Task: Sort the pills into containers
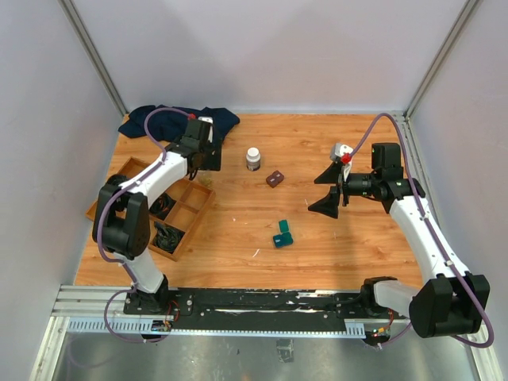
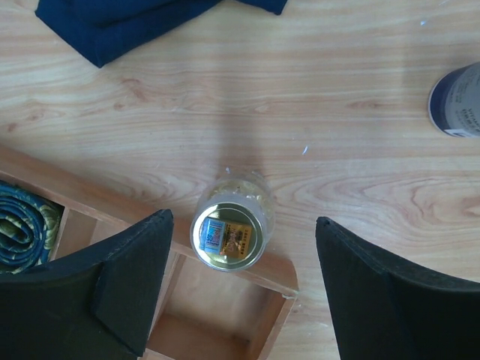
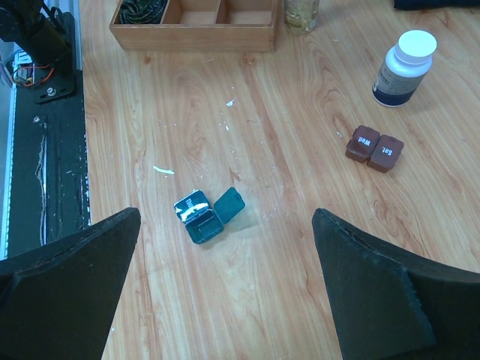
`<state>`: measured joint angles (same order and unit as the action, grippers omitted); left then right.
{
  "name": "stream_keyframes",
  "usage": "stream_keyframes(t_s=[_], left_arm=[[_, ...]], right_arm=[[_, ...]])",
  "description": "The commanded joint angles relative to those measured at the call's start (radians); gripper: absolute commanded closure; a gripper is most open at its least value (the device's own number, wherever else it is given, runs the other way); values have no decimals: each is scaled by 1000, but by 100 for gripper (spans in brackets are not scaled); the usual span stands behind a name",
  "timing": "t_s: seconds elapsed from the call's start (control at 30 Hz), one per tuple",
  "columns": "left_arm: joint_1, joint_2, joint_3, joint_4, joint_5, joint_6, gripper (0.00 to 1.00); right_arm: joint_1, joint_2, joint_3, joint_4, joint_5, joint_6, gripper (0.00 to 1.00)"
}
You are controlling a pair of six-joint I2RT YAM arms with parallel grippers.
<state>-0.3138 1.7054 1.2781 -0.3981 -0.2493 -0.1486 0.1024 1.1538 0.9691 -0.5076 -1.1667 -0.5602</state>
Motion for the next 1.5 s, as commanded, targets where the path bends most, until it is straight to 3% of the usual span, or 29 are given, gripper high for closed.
stream_keyframes(t_s=[0.0,0.2,0.5,0.63,0.77,0.87,1.03,1.2,1.37,1.47], left_arm=[[17,17,25,-20,-3,19,21],[22,18,22,-26,16,12,34],[28,49,33,-51,38,15,36],[30,41,39,-48,54,9,60],[30,17,55,-55,90,0,92],[30,-56,52,-46,207,-13,99],[6,-238,-18,22,472,-69,100],[-127,-428,-229,221,716,-178,100],[-300,-568,-438,502,729,-363,100],[-344,-647,-494,542,669,-422,100]], right_arm=[[8,-6,2,-20,6,-20,1],[8,-8,-1,-21,9,-21,1],[8,-22,-3,-23,6,-21,0],[8,-32,-4,-24,-1,-21,0],[8,-43,-7,-24,-1,-22,0],[8,-53,-10,-26,-8,-31,0],[7,-76,-23,-79,-203,-149,1],[-1,-109,-66,-80,-363,-208,2],[-3,-149,-53,-107,-380,-255,2],[0,-144,-29,-124,-355,-276,1]])
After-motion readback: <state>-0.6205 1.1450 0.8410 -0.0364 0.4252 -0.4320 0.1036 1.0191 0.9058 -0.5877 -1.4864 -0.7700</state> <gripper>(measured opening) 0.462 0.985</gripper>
